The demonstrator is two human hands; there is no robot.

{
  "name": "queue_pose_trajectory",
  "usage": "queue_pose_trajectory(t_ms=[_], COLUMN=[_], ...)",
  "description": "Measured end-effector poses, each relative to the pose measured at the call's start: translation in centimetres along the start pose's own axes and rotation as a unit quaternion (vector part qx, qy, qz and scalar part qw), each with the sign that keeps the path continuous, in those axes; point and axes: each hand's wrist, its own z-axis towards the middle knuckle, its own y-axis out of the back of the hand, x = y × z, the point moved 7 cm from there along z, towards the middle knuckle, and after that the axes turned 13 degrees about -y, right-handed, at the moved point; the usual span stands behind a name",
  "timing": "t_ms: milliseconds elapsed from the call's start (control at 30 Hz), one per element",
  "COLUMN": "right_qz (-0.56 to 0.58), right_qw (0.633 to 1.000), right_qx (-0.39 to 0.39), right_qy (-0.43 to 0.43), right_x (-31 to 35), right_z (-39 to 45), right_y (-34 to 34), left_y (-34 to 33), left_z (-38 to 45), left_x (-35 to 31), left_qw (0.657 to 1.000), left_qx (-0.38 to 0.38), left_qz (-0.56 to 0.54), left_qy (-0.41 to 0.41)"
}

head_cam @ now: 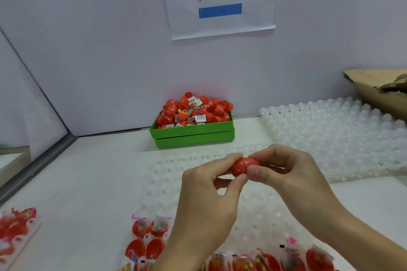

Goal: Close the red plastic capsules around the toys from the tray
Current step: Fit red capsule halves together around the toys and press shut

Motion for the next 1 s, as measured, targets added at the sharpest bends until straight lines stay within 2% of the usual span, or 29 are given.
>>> queue_pose_trajectory(t_ms=[133,267,367,467,567,667,767,833,900,1000], right_qz=[0.046,0.098,0.145,0.119,0.029,-0.148,-0.343,-0.435,-0.477,-0.497], right_qw=[0.998,0.991,0.984,0.989,0.997,0.983,0.912,0.861,0.833,0.817], right_qx=[0.048,0.086,0.094,0.081,0.067,0.032,0.010,0.019,0.035,0.040], right_qy=[-0.009,-0.028,-0.048,-0.038,0.000,0.099,0.225,0.264,0.276,0.289], right_x=[1.7,4.0,5.6,7.3,8.6,10.1,11.9,12.2,11.9,11.4], right_z=[2.5,7.5,12.6,17.6,22.0,25.2,26.9,27.4,27.8,28.1], right_y=[-1.0,-2.7,-3.9,-4.7,-5.1,-5.6,-6.5,-7.1,-7.4,-7.5], left_y=[0.5,1.9,3.2,4.4,5.2,5.1,5.3,5.5,5.6,5.7], left_z=[2.9,8.2,13.3,18.0,21.4,23.7,24.9,25.2,25.1,24.7], left_x=[-0.2,1.7,5.2,8.2,11.4,15.1,18.5,19.9,20.7,21.4], left_qw=[0.999,0.992,0.990,0.981,0.967,0.942,0.910,0.900,0.896,0.896], left_qx=[0.009,-0.004,0.020,0.043,0.075,0.145,0.206,0.216,0.222,0.219], left_qz=[-0.001,0.089,0.121,0.162,0.219,0.290,0.357,0.376,0.383,0.384], left_qy=[-0.039,-0.090,-0.075,-0.096,-0.104,-0.091,-0.052,-0.042,-0.041,-0.036])
